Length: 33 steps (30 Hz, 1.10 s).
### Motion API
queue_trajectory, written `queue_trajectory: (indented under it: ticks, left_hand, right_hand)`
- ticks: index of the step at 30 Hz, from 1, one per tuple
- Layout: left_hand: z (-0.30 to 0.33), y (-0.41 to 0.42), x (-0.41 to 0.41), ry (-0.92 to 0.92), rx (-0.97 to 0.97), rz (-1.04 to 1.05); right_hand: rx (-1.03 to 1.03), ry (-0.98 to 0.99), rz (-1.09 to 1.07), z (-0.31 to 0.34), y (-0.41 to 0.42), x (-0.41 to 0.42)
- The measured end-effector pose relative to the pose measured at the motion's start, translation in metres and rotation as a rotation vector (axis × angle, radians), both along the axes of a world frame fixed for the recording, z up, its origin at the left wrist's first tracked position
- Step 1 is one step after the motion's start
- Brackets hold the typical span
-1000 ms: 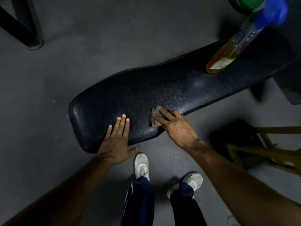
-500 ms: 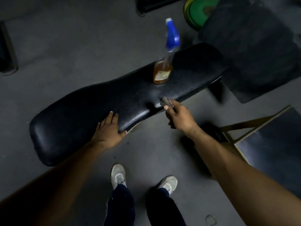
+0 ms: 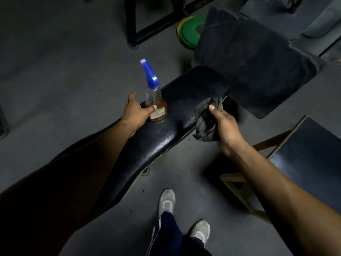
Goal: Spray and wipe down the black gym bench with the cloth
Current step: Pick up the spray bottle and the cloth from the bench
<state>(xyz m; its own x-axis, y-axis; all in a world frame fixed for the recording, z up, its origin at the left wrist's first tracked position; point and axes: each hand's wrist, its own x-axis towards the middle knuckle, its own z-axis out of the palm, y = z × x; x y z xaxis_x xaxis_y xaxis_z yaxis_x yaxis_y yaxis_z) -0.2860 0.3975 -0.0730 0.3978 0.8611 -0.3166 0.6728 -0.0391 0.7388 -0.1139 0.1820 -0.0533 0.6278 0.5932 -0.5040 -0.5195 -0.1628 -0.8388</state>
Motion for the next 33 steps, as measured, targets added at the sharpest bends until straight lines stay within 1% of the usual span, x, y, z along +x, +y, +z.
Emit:
queue_trajectory:
  ticks: [4, 10, 11, 13, 16, 18, 20, 22, 24, 27, 29, 31, 33]
  left_hand:
    - [-0.007, 0.024, 0.021, 0.016, -0.112, -0.01]
    - [-0.022, 0.037, 0.039, -0.111, -0.204, -0.033]
    - [-0.025, 0.039, 0.04, -0.118, -0.196, -0.034]
    - [-0.027, 0.038, 0.041, -0.097, -0.106, -0.061]
    - [-0.02, 0.027, 0.044, -0.07, 0.036, -0.174]
    - [-0.013, 0.015, 0.048, -0.136, 0.011, -0.213]
    - [-0.006, -0.001, 0.056, -0.187, -0.02, -0.214]
    - [-0.002, -0.02, 0.065, -0.205, -0.056, -0.198]
    - [0.004, -0.045, 0.077, -0.212, -0.089, -0.215]
    - [0.017, -0.091, 0.102, -0.207, -0.062, -0.277]
    - [0.029, -0.123, 0.122, -0.214, -0.062, -0.319]
    - [0.042, -0.156, 0.146, -0.237, -0.073, -0.382]
    - [0.054, -0.184, 0.168, -0.26, -0.072, -0.455]
  right_hand:
    - [-0.001, 0.001, -0.045, -0.007, 0.006, 0.005]
    - [-0.011, 0.035, -0.056, -0.018, 0.009, 0.006]
    - [-0.012, 0.043, -0.061, -0.02, 0.009, 0.007]
    - [0.015, 0.091, -0.086, -0.024, 0.008, 0.007]
    - [0.068, 0.172, -0.136, -0.03, 0.004, 0.008]
    - [0.066, 0.185, -0.142, -0.034, -0.001, 0.011]
    - [0.016, 0.149, -0.139, -0.037, -0.009, 0.014]
    - [-0.072, 0.096, -0.155, -0.037, -0.023, 0.019]
    - [-0.114, 0.092, -0.198, -0.035, -0.044, 0.025]
    - [-0.155, 0.08, -0.25, -0.029, -0.087, 0.039]
    - [-0.14, 0.095, -0.318, -0.025, -0.121, 0.052]
    - [-0.128, 0.048, -0.379, -0.019, -0.16, 0.068]
    - [-0.155, -0.04, -0.416, -0.012, -0.193, 0.084]
